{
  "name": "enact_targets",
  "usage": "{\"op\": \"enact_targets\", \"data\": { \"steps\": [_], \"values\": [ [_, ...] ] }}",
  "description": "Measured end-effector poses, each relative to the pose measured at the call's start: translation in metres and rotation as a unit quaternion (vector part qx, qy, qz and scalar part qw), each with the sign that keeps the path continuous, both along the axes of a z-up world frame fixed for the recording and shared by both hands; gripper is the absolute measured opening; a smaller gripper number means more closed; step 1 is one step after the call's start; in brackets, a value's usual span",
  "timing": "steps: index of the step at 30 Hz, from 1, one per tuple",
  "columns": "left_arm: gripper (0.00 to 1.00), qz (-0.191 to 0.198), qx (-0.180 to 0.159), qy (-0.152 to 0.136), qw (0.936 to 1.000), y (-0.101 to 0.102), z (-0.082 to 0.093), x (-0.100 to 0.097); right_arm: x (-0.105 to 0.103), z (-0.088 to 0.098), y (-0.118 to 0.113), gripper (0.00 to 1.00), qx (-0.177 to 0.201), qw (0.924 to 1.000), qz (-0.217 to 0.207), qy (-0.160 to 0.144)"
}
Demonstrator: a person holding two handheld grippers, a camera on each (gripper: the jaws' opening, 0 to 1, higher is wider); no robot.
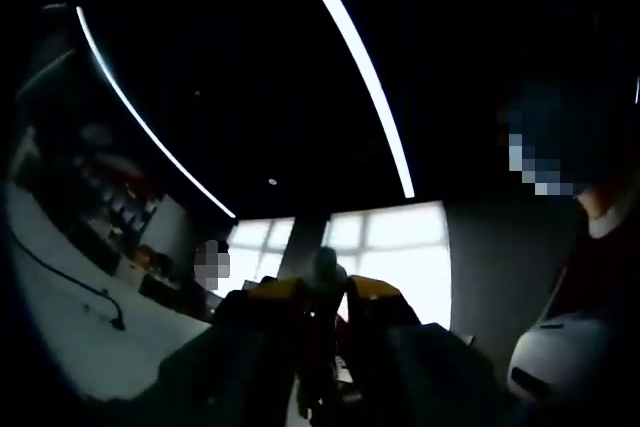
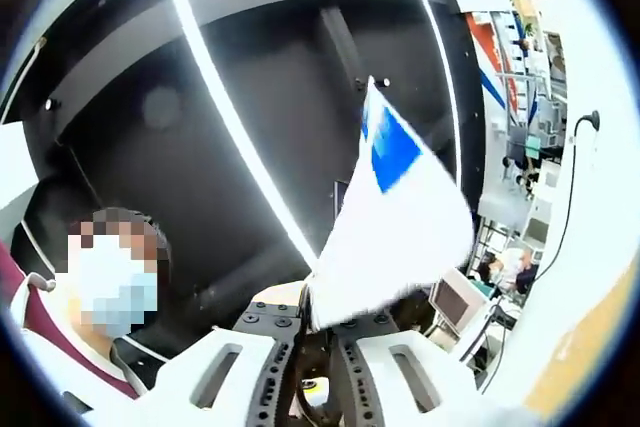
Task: Pick up the toothpaste unscrew the cap squeeze it onto the small board screw the cap back on and return it to the table
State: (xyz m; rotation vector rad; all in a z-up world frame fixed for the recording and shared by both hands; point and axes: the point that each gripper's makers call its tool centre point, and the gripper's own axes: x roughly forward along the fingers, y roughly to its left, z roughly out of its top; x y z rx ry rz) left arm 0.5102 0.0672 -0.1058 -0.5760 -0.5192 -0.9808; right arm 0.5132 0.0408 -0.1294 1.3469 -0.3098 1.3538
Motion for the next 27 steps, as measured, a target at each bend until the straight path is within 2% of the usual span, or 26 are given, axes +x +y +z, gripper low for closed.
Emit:
{"op": "enact_targets", "data": {
  "steps": [6,9,11,13,18,21,24,26,27],
  "values": [
    [0.17,-0.023,-0.015,0.009,0.9996,0.002,0.004,-0.001,-0.007,-0.009,-0.004,0.10,-0.034,0.9993,-0.015,-0.010],
    [0.17,-0.039,-0.029,0.021,0.9986,0.005,0.007,0.000,-0.002,-0.010,-0.013,0.10,-0.014,0.9997,-0.018,0.004],
    [0.17,-0.043,-0.032,0.021,0.9983,0.007,0.010,0.002,-0.001,-0.010,-0.019,0.10,-0.011,0.9997,-0.024,0.002],
    [0.17,-0.048,-0.036,0.021,0.9980,0.009,0.013,0.001,-0.001,-0.011,-0.020,0.10,-0.028,0.9989,-0.037,-0.008],
    [0.16,-0.059,-0.031,0.019,0.9976,0.008,0.018,-0.002,-0.005,-0.014,-0.024,0.10,-0.050,0.9973,-0.049,-0.024],
    [0.15,-0.062,-0.013,0.021,0.9978,0.003,0.017,-0.001,-0.008,-0.016,-0.027,0.10,-0.071,0.9949,-0.058,-0.042],
    [0.14,-0.075,-0.004,0.027,0.9968,-0.002,0.016,-0.003,-0.012,-0.018,-0.026,0.10,-0.112,0.9881,-0.076,-0.073],
    [0.14,-0.077,0.013,0.028,0.9966,-0.005,0.014,-0.004,-0.015,-0.022,-0.021,0.10,-0.165,0.9762,-0.092,-0.106],
    [0.14,-0.081,0.023,0.030,0.9960,-0.008,0.012,-0.004,-0.017,-0.025,-0.018,0.10,-0.198,0.9666,-0.103,-0.126]
  ]
}}
